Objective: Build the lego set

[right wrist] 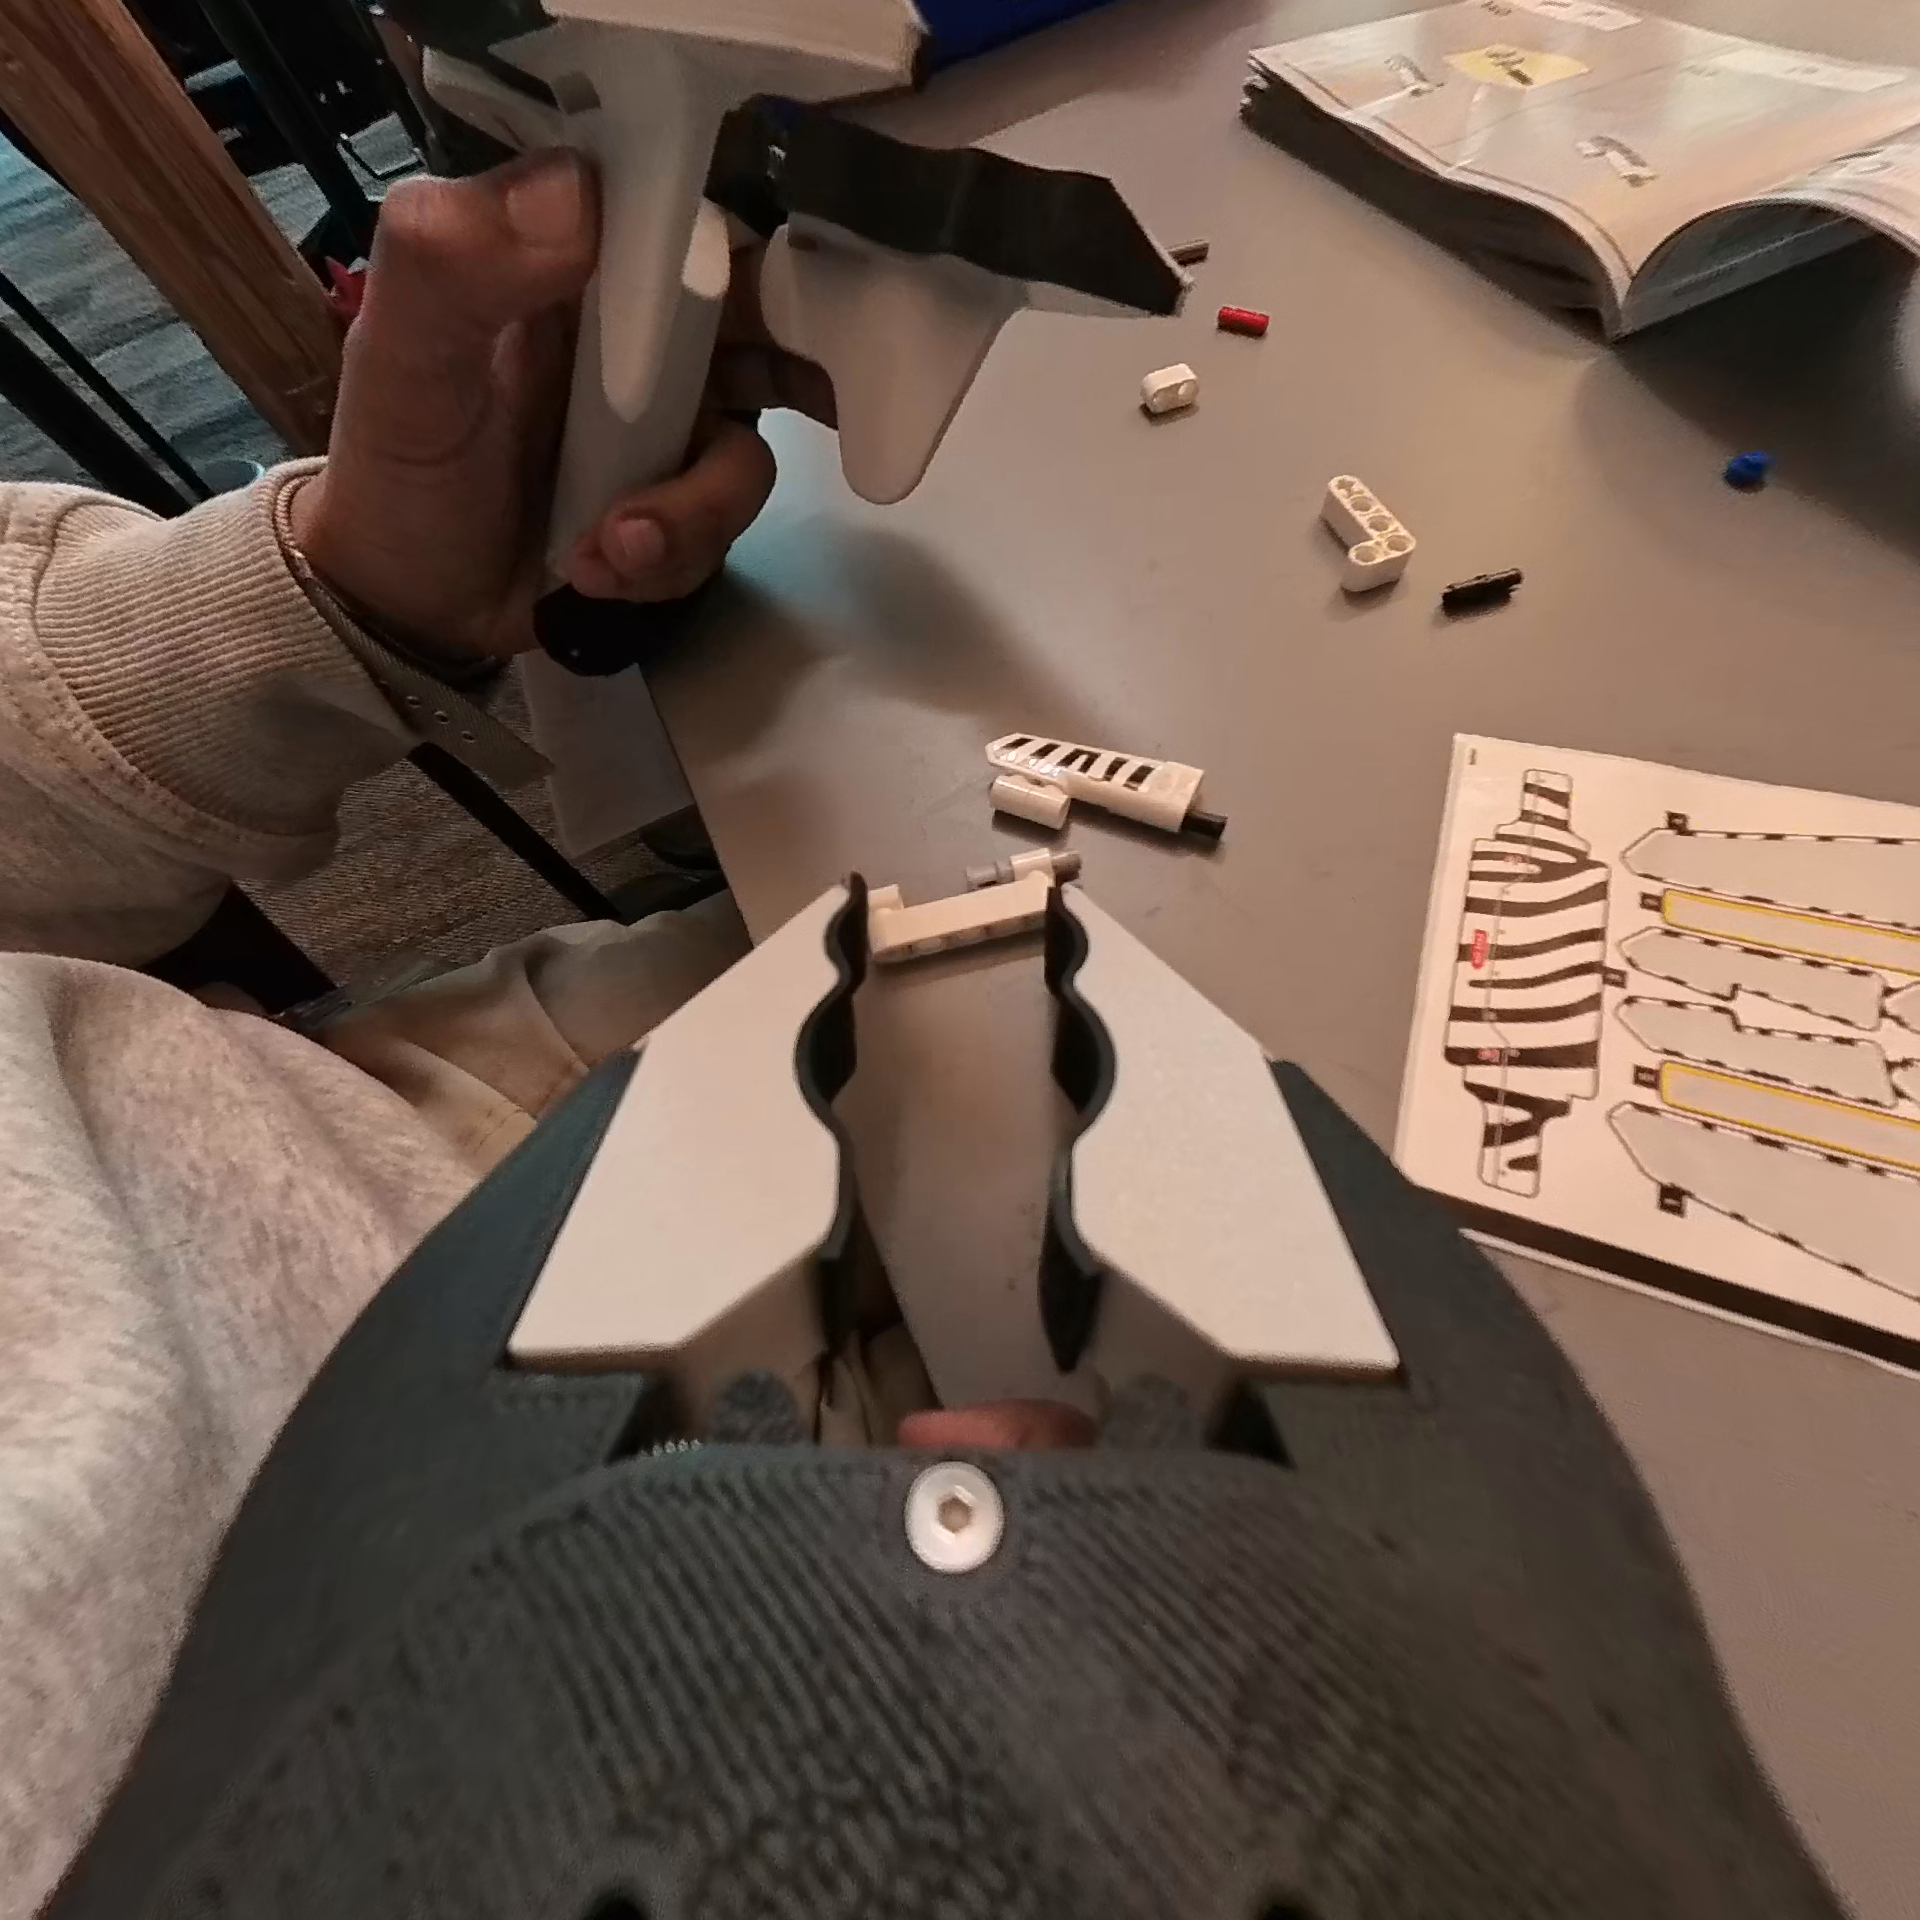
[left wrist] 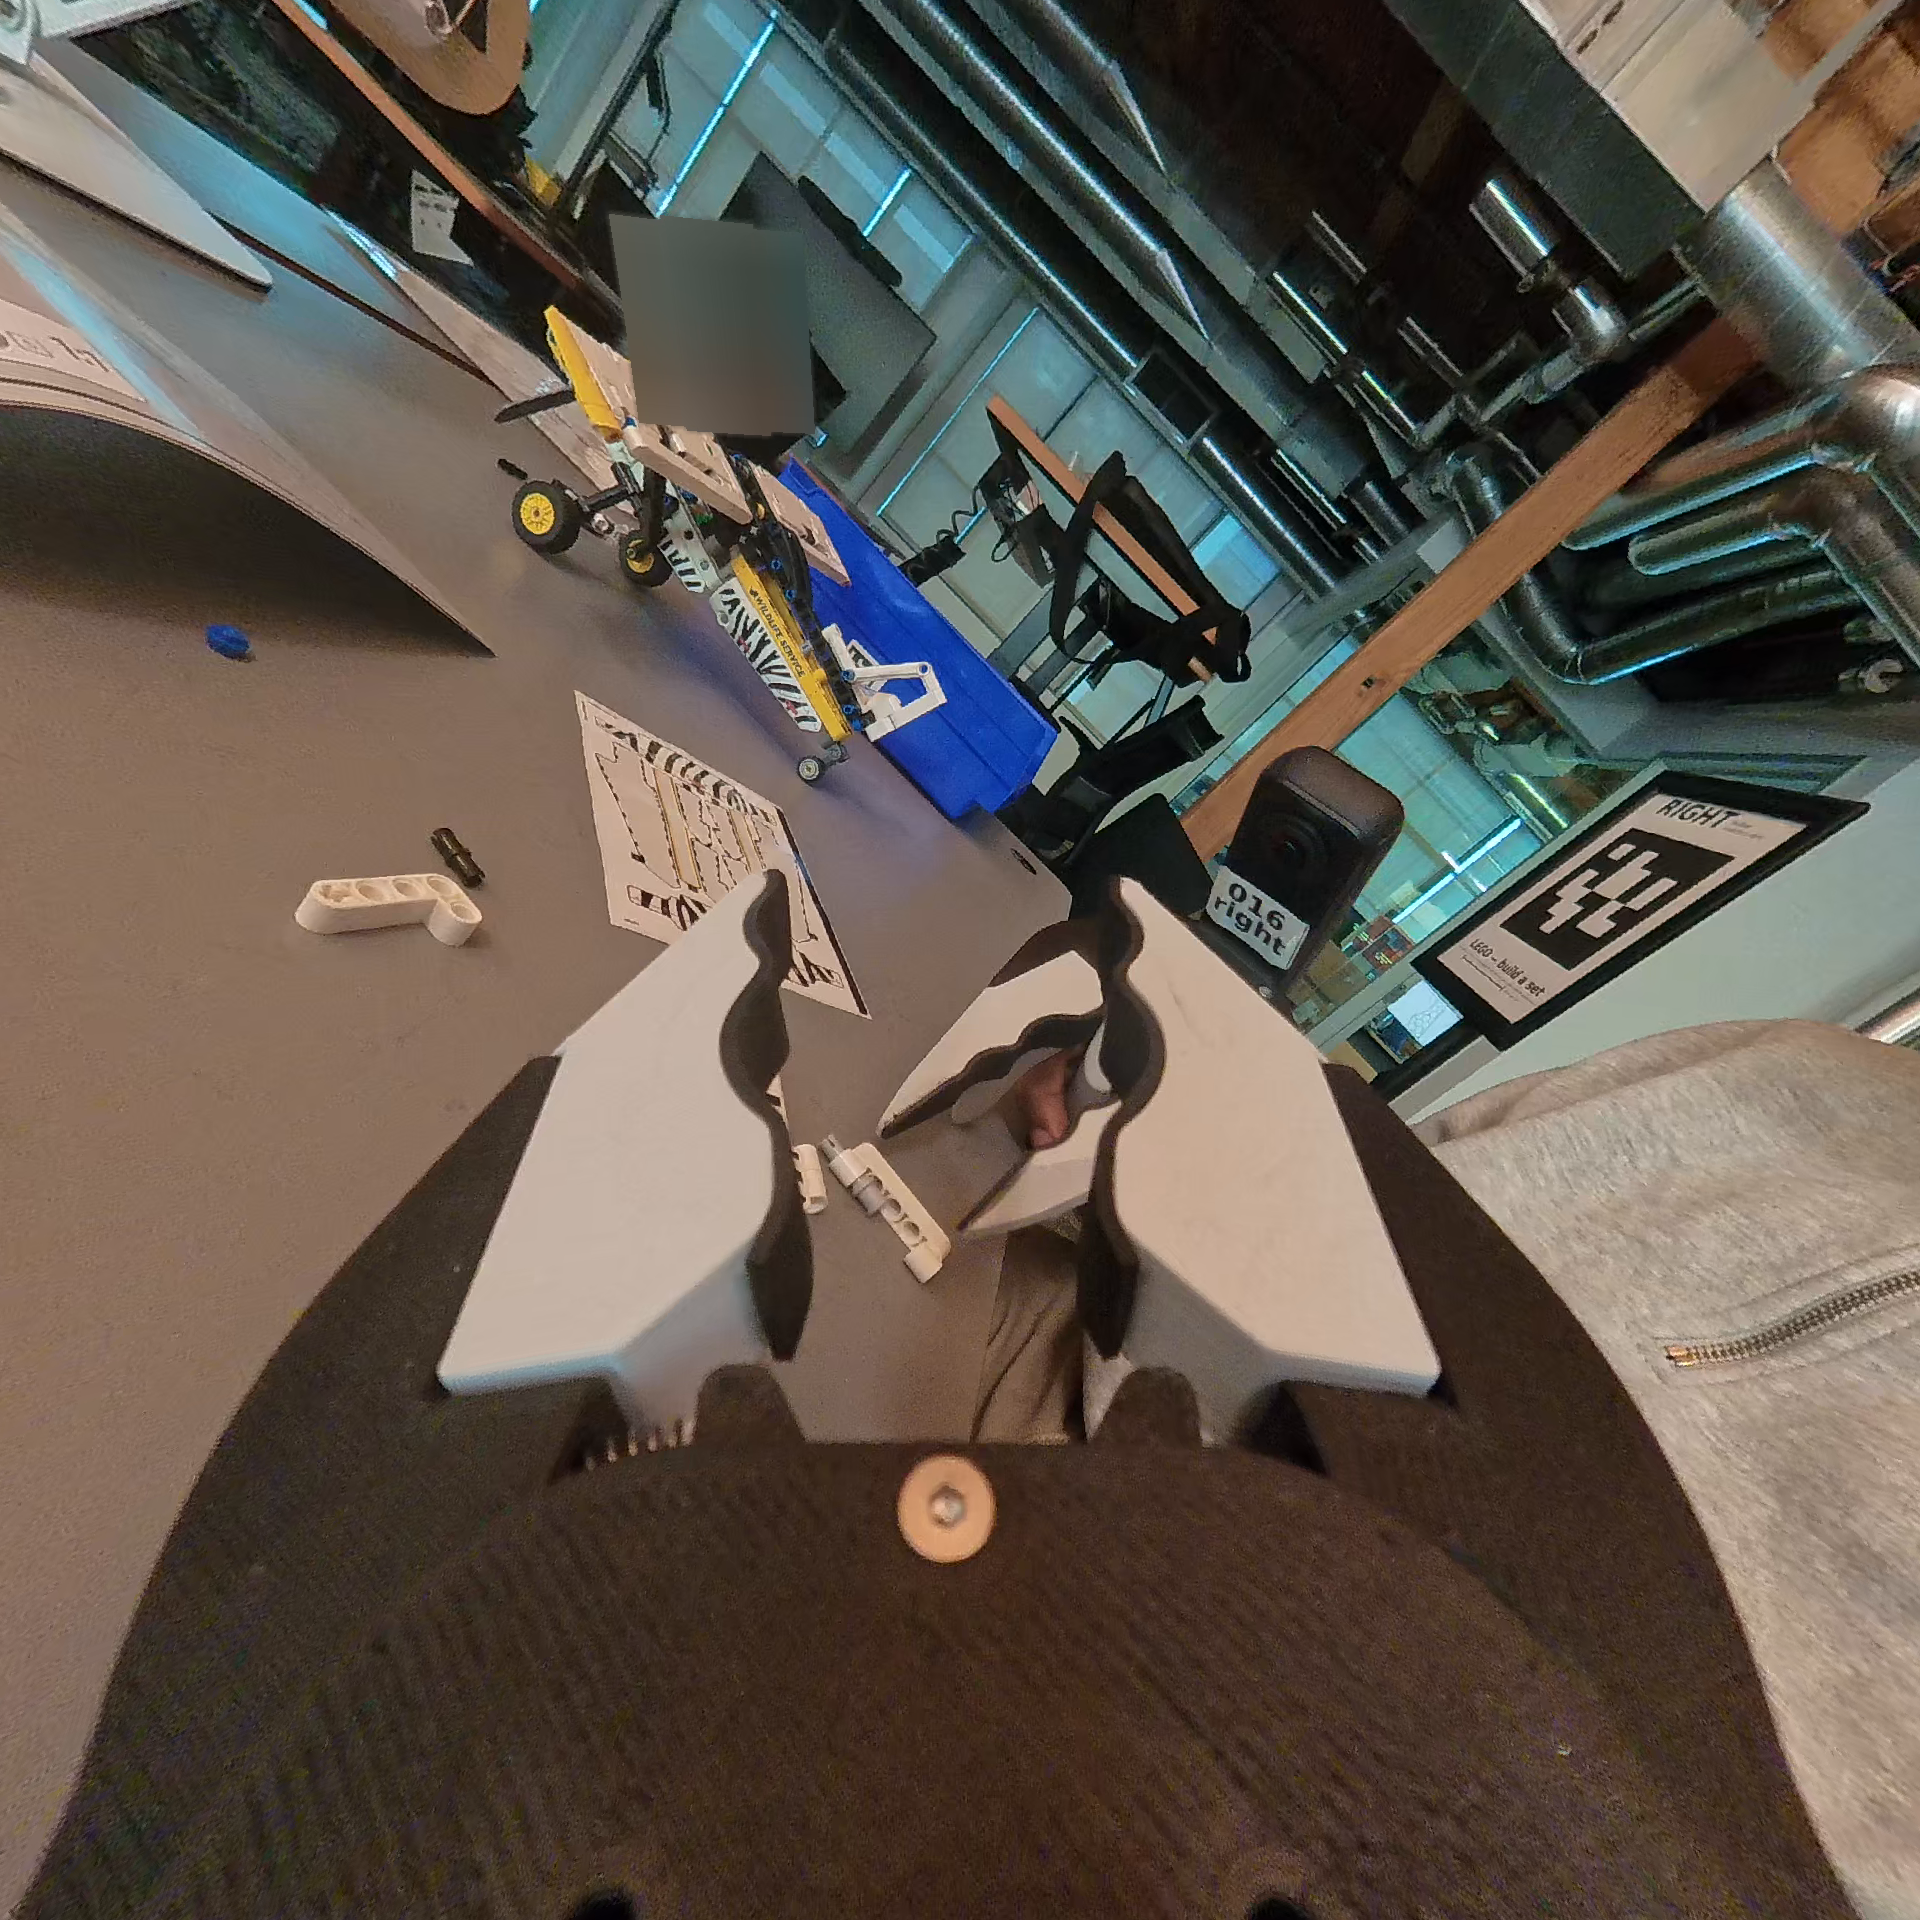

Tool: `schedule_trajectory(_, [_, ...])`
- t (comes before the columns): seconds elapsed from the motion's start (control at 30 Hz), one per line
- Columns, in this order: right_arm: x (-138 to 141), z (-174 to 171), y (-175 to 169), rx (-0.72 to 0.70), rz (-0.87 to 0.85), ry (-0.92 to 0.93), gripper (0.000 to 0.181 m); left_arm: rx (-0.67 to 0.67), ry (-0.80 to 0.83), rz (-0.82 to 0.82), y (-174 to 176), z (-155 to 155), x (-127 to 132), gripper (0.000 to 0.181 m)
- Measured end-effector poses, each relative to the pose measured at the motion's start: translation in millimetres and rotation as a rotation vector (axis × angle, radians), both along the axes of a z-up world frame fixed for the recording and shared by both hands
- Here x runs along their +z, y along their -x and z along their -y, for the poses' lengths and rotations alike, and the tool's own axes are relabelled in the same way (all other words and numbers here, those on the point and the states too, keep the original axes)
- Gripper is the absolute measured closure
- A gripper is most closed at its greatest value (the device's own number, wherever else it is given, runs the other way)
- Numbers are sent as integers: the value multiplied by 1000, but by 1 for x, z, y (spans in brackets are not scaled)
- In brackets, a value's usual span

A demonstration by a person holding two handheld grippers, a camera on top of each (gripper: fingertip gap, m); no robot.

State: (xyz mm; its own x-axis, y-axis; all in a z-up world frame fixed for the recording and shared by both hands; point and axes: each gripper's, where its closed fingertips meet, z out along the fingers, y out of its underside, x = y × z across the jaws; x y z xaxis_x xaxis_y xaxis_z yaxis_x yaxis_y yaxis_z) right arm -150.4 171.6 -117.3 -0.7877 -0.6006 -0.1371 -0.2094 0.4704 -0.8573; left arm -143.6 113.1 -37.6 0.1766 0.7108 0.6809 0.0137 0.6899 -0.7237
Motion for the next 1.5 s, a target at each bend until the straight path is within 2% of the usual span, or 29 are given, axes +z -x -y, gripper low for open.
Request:
schedule_trajectory(0.2, [0, 4, 5, -44, 15, -13, 156, 0, 3, -8, -1, 0, 1, 122])
schedule_trajectory(0.37, [7, -5, -2, 48, 85, -10, 131, -37, -40, -32, -6, -8, 4, 119])
schedule_trajectory(0.43, [4, -7, -3, 68, 90, -50, 126, -19, -33, 85, -4, -10, -11, 121])
schedule_trajectory(0.53, [4, -7, -3, 80, 85, -63, 129, 29, 145, 388, -2, -14, -45, 124])
schedule_trajectory(0.63, [0, -6, -3, 85, 46, -78, 135, 34, 196, 527, -1, -20, -58, 130])
schedule_trajectory(0.8, [-6, -6, -3, 89, -58, -69, 143, 7, 115, 485, 4, -28, -65, 132])
schedule_trajectory(0.83, [-8, -6, -3, 91, -81, -62, 144, 7, 104, 481, 5, -28, -67, 136])
schedule_trajectory(0.9, [-10, -4, -2, 80, -126, -43, 147, 6, 84, 502, 7, -29, -71, 157])
schedule_trajectory(1.1, [-12, 2, 3, 13, -195, -12, 157, -14, 86, 541, 13, -39, -79, 178])
schedule_trajectory(1.17, [-12, 5, 6, -20, -178, -18, 162, -36, 66, 530, 15, -45, -78, 177])
schedule_trajectory(1.3, [-9, 6, 8, -42, -124, -30, 161, -32, 85, 487, 15, -48, -69, 163])
schedule_trajectory(1.4, [-7, 5, 8, -37, -96, -36, 148, 88, 94, 465, 9, -27, -61, 157])
schedule_trajectory(1.5, [-7, 6, 7, -23, -81, -56, 141, 191, 84, 507, 3, -9, -66, 157])
